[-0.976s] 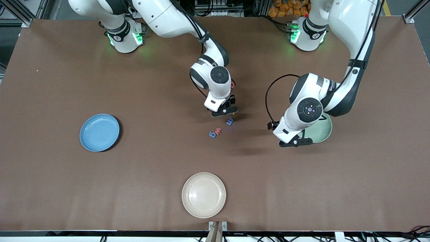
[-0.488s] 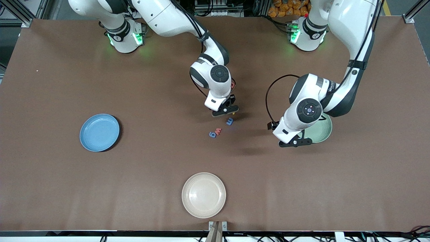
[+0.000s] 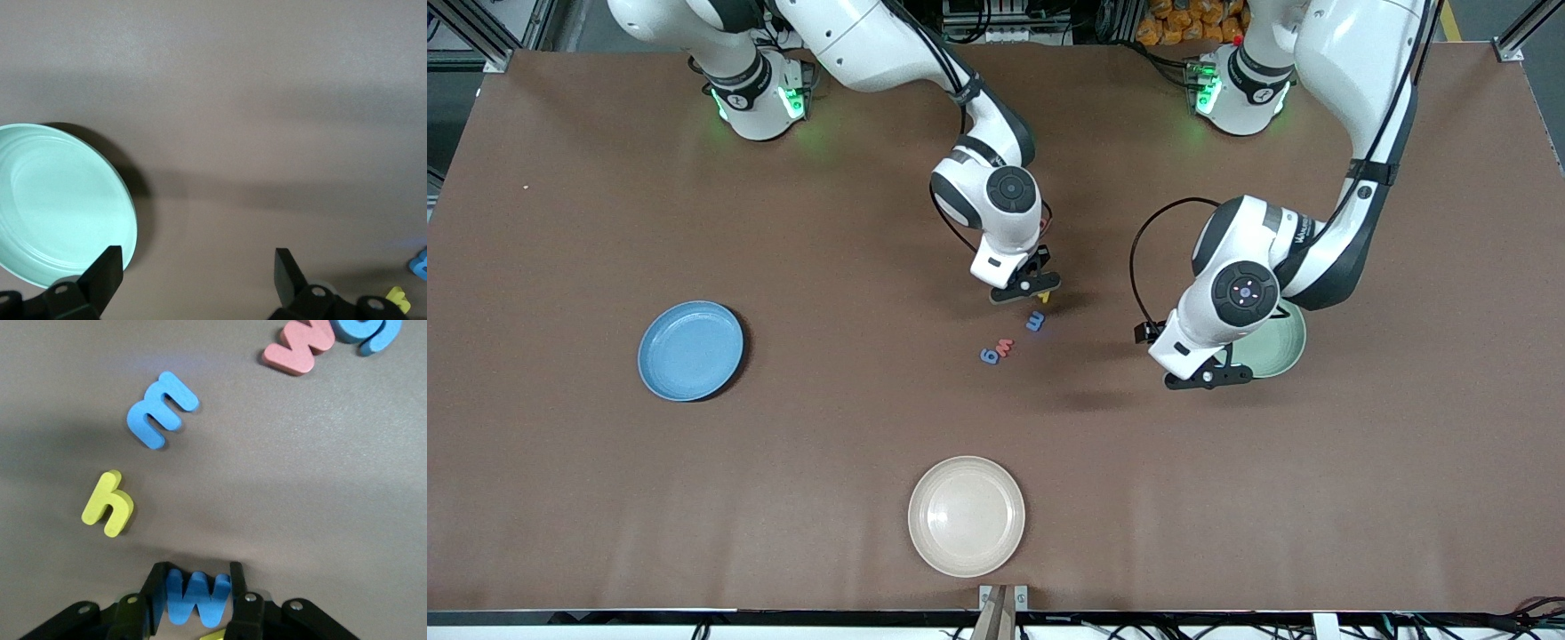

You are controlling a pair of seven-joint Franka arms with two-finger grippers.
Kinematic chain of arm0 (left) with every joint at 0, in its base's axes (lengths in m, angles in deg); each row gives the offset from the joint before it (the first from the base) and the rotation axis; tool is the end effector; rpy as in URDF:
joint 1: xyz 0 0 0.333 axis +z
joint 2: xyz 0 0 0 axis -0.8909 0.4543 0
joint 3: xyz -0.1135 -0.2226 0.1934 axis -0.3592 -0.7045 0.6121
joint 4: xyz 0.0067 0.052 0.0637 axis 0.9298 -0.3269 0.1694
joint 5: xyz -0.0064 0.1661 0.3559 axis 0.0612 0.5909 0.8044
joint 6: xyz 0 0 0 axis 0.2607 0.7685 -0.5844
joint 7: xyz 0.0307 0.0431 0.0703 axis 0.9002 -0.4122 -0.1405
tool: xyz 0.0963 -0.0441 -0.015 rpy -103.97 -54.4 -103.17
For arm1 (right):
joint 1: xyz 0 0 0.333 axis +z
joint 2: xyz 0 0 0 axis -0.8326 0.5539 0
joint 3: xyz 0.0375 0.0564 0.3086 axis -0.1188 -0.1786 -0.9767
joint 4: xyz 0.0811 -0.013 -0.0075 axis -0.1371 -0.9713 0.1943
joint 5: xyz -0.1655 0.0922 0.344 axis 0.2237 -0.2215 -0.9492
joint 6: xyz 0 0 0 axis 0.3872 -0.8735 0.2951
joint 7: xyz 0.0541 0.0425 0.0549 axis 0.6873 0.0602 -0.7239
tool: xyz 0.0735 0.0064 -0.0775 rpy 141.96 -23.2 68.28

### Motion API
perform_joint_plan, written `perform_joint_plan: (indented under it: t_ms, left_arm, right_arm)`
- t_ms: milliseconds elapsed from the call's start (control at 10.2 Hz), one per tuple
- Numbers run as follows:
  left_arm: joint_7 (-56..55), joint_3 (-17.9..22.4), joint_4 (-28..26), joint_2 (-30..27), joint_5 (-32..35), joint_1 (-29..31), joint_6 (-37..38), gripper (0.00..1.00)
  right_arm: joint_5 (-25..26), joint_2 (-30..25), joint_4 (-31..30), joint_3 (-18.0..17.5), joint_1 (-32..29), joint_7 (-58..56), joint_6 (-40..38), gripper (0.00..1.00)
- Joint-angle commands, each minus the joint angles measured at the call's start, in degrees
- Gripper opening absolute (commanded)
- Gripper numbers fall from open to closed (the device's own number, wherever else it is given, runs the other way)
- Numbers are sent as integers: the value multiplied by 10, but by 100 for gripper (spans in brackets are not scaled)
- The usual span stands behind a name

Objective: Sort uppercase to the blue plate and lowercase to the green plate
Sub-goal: 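Carry the W to the blue plate while the left gripper reaches the letters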

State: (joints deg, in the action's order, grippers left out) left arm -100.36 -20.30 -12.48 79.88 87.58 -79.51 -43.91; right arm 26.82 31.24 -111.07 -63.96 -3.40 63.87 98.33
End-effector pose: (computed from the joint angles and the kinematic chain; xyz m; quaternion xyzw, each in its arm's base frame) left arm 0.5897 -0.2561 0.2905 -0.9955 -0.0306 0.0823 0.0367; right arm 0.4236 0.5473 0.1827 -0.9909 -0.1307 0.0306 0.0040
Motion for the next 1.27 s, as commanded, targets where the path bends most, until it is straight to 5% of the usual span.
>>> perform_joint_plan:
  t_ms: [0,488,976,1171]
  left_arm:
    - [-19,-1,5,4,18,-3,0,100]
    - [-22,-1,6,9,18,-3,-2,100]
    - [-73,-1,72,54,16,-48,-26,100]
    - [-79,-2,85,66,15,-79,-28,100]
  right_arm:
    - [2,-52,15,-1,-30,-30,-107,0]
    - [1,-148,39,0,-193,-153,-272,0]
    - [2,-143,62,0,-452,-388,-390,0]
    - [9,-115,57,2,-483,-392,-389,0]
